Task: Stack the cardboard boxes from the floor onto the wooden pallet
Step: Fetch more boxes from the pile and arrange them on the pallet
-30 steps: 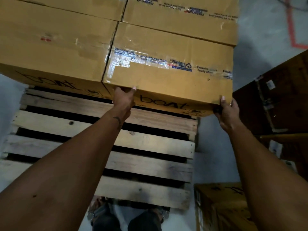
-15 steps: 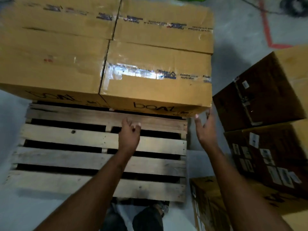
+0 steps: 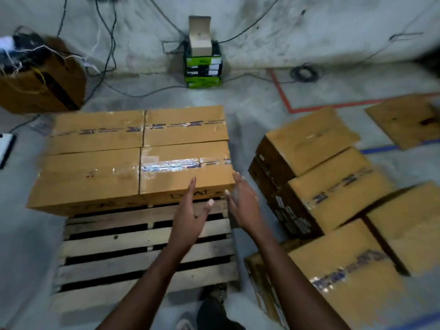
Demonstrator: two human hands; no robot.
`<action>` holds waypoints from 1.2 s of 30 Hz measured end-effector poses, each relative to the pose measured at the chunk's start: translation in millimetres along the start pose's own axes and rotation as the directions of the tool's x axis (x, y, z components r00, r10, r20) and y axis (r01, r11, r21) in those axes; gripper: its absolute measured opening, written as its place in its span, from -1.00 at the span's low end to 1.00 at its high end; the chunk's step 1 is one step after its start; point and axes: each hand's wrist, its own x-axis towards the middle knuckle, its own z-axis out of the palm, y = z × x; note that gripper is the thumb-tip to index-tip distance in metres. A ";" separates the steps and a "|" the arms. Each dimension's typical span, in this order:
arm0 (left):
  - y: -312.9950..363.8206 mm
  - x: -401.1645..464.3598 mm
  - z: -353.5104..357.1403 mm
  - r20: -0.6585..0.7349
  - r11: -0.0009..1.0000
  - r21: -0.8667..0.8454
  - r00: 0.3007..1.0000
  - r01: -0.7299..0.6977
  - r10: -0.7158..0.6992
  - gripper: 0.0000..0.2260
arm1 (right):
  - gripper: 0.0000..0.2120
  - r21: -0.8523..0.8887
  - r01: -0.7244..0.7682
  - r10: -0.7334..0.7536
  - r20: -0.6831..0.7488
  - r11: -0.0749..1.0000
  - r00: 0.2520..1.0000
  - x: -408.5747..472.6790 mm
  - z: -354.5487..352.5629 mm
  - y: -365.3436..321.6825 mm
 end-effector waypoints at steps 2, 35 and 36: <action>37.0 -22.9 -8.2 0.026 0.999 0.016 0.998 -0.051 0.051 -0.25 | -0.40 -0.027 -0.011 0.010 -0.020 1.000 1.000 -29.6 -39.7 -25.0; 250.2 -371.9 403.8 0.429 0.991 -0.038 0.894 -0.125 0.129 -0.26 | -0.35 0.080 -0.483 0.484 -0.291 0.872 0.825 -518.1 -377.2 237.5; 258.8 -378.8 419.1 0.424 0.992 -0.040 0.897 -0.116 0.122 -0.29 | -0.34 0.087 -0.480 0.484 -0.287 0.873 0.827 -525.3 -387.9 246.6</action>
